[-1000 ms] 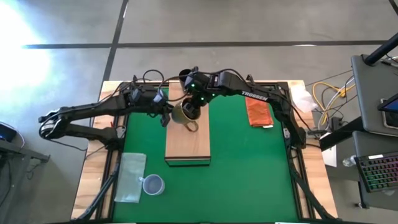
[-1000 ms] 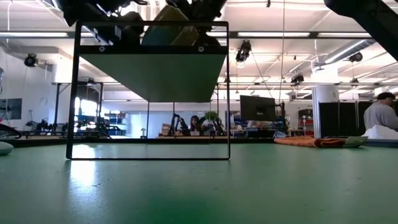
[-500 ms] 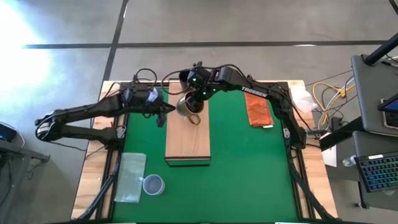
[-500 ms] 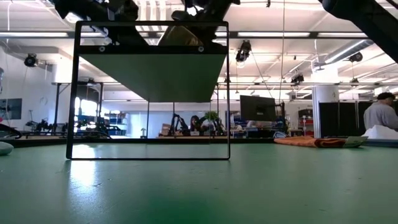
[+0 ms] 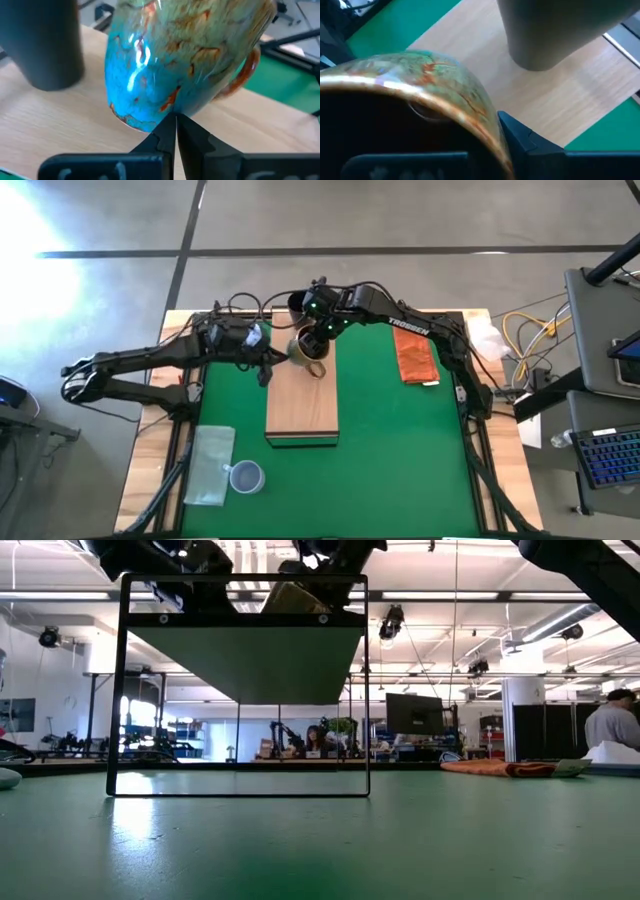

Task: Stack small to large cups/mugs on shelf
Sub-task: Put the brown-blue mug on the shelf

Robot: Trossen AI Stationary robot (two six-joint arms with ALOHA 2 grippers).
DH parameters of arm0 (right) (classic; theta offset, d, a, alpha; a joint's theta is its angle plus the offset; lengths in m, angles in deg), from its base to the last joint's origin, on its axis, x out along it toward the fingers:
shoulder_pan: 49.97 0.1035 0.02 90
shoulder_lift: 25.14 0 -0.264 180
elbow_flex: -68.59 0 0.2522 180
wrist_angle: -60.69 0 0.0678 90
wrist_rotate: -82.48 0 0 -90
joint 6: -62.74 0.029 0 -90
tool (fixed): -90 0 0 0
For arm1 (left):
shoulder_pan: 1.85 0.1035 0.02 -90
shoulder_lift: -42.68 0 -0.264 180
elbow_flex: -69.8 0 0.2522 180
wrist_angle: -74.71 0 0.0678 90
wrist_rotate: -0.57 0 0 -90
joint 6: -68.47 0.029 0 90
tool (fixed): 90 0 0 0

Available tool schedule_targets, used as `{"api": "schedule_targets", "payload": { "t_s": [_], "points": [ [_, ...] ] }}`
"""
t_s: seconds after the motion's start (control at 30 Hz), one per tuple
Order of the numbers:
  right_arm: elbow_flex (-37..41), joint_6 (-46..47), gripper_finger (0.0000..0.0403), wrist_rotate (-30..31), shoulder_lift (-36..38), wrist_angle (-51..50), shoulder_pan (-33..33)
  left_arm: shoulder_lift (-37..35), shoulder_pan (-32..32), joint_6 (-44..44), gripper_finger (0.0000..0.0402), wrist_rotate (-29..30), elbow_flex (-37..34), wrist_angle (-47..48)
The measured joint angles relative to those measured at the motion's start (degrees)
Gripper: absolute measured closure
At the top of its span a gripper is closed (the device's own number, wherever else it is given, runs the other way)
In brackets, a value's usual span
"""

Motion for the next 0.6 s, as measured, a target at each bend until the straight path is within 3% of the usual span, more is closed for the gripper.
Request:
{"api": "schedule_targets", "payload": {
  "t_s": [0.2,0.6],
  "points": [
    [0.1,1.7,0.0319,-2.7,0.0,0.8,0.1,2.1,-0.1,0.0,0.0398,-1.1,-0.1,0.4],
    [1.2,1.8,0.0323,-3.1,0.1,3.1,0.3,1.9,-0.4,-0.1,0.0398,-1.6,-0.4,1.7]
  ]
}}
